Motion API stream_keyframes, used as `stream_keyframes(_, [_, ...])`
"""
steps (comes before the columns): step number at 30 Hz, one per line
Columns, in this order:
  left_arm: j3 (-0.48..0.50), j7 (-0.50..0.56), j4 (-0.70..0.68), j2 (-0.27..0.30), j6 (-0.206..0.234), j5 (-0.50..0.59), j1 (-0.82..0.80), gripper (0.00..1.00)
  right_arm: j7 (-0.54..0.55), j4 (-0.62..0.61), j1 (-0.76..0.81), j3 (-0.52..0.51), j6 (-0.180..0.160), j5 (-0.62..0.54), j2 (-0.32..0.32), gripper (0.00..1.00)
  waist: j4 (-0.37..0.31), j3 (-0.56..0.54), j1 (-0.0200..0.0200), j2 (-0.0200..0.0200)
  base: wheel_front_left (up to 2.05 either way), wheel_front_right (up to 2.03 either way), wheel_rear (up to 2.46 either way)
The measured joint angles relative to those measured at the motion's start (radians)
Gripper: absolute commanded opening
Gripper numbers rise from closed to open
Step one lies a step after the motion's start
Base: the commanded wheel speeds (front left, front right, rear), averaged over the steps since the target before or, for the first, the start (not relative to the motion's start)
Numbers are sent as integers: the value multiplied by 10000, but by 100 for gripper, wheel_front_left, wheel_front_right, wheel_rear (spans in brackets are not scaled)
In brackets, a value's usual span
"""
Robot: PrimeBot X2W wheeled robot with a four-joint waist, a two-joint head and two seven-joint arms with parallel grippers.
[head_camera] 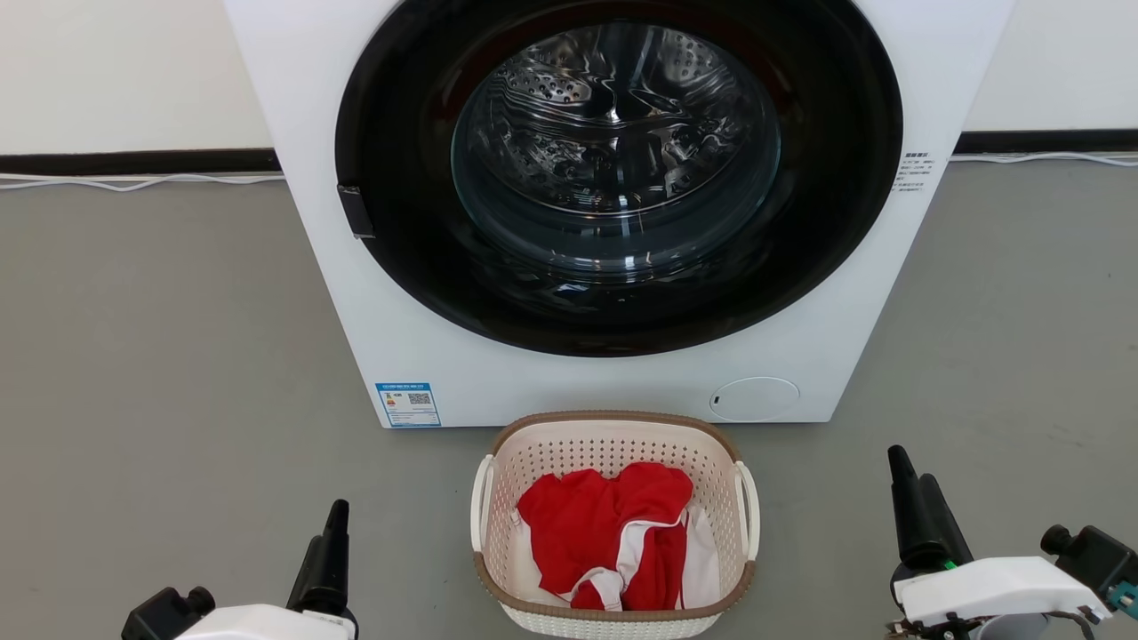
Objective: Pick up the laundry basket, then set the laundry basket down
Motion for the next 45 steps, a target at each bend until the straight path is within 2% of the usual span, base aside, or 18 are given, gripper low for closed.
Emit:
stream_keyframes(30, [-63, -826, -35, 27, 92, 3662, 1, 100, -867, 82, 13, 96, 2, -3927, -38, 100, 116, -30, 0, 0, 0, 0, 0])
stream_keyframes(45, [-36, -1292, 4, 42, 92, 5455, 2, 100, -1308, 598, 14, 73, 4, -6111, -107, 100, 183, 55, -1, 0, 0, 0, 0])
